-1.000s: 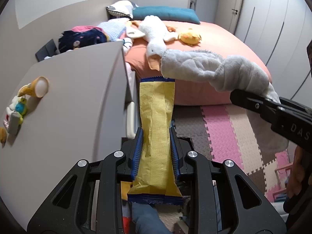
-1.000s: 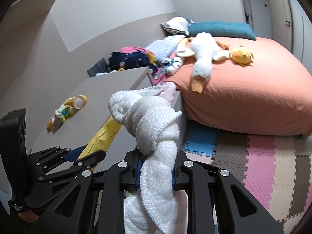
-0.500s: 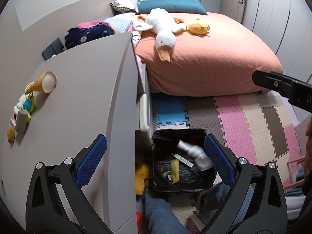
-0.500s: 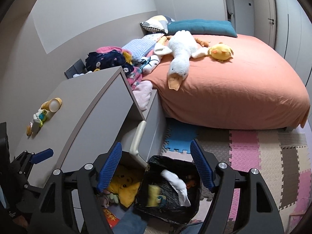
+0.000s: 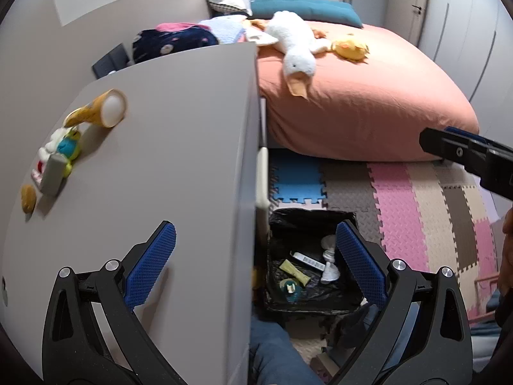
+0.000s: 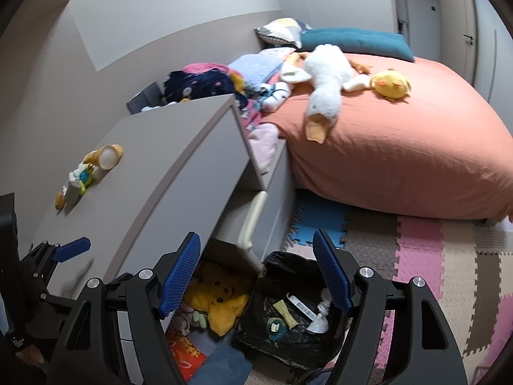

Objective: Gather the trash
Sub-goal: 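Open both tools over the black bin to drop towel and packet, then move both open tools back over the table toys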

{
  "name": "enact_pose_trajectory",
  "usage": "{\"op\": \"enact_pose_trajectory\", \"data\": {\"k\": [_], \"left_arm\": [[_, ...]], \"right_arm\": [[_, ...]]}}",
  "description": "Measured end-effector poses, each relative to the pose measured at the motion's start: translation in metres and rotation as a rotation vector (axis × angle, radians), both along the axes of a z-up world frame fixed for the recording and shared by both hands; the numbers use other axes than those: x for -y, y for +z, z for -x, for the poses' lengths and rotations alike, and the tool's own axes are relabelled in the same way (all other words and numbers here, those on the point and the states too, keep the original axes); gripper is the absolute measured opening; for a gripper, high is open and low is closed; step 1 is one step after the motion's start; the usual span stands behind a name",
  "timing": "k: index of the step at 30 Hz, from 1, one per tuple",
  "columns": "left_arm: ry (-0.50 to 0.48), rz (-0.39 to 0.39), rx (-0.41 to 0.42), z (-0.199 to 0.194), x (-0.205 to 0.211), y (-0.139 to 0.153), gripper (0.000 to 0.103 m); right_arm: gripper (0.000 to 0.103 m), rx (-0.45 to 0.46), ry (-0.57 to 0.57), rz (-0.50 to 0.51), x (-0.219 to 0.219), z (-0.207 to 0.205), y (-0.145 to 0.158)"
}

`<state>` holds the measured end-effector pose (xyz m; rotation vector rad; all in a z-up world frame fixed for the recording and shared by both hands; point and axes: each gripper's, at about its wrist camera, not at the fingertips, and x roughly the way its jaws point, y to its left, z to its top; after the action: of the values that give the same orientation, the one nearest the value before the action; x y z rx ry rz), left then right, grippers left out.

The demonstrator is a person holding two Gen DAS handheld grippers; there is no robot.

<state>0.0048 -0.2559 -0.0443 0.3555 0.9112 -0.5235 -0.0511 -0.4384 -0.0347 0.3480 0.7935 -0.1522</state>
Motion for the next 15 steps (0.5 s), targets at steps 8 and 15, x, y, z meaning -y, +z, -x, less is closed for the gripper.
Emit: {"op": "enact_pose_trajectory", "data": {"k": [8, 15], "left_arm": [[0.071, 0.007, 0.014, -0.017, -0.036, 0.006, 0.096], [0.148, 0.014, 0.024, -0.036, -0.071, 0.01, 0.096]], "right_arm": [[0.073, 0.014, 0.085, 0.004, -0.035, -0.024, 0.003], [0.073, 0.009, 0.142, 0.011, -0.062, -0.048, 0.004]]}}
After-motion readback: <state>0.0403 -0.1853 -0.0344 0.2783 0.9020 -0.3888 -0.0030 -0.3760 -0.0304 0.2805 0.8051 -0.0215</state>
